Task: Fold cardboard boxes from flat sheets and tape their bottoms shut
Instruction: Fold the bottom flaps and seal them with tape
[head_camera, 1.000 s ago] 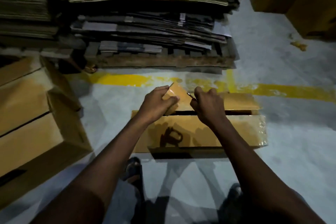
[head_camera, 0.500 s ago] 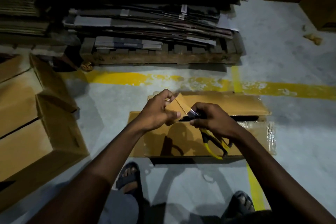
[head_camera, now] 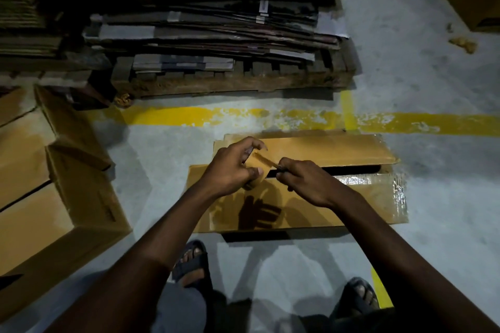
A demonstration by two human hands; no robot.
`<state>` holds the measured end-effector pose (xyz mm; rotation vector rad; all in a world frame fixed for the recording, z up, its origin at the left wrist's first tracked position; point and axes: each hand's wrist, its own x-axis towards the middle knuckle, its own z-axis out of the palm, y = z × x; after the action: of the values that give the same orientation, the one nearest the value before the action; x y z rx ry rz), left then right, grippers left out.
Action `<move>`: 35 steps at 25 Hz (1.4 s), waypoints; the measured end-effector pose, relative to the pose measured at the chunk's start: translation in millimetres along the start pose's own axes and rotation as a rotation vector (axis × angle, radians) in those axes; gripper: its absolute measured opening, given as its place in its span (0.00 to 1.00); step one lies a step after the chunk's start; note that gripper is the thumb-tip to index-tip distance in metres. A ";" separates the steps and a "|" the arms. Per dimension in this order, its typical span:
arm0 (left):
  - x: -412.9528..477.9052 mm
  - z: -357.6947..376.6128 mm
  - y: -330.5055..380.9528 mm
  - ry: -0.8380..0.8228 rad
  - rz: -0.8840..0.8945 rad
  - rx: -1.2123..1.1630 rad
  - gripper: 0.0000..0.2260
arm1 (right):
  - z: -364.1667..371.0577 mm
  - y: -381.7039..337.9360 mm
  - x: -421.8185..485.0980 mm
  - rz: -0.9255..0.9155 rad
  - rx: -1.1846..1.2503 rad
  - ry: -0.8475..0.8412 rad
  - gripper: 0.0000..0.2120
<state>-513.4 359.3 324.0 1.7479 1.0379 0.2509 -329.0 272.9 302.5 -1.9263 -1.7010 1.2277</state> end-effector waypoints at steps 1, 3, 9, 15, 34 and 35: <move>-0.1 -0.8 -0.6 0.009 0.008 0.006 0.16 | -1.4 0.4 -1.6 0.011 0.129 -0.020 0.11; -1.2 -3.6 -1.4 0.031 0.021 0.003 0.13 | -2.4 -0.1 -3.9 -0.039 0.225 -0.006 0.12; -7.3 -10.4 0.0 0.221 -0.073 -0.082 0.07 | 3.2 -3.2 1.2 -0.212 0.030 0.271 0.11; -10.6 -29.0 -15.1 0.319 -0.268 0.132 0.02 | 24.4 -12.3 37.1 -0.109 -0.208 0.537 0.14; -11.1 -40.5 -43.1 0.300 -0.197 -0.015 0.08 | 76.9 98.2 176.9 0.051 -0.674 0.291 0.16; -11.4 -38.9 -41.9 0.312 -0.201 0.003 0.10 | 74.1 94.8 177.0 0.052 -0.622 0.332 0.15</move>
<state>-565.6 380.3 308.9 1.6241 1.4298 0.4034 -331.9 387.5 121.7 -2.3497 -1.9971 0.3575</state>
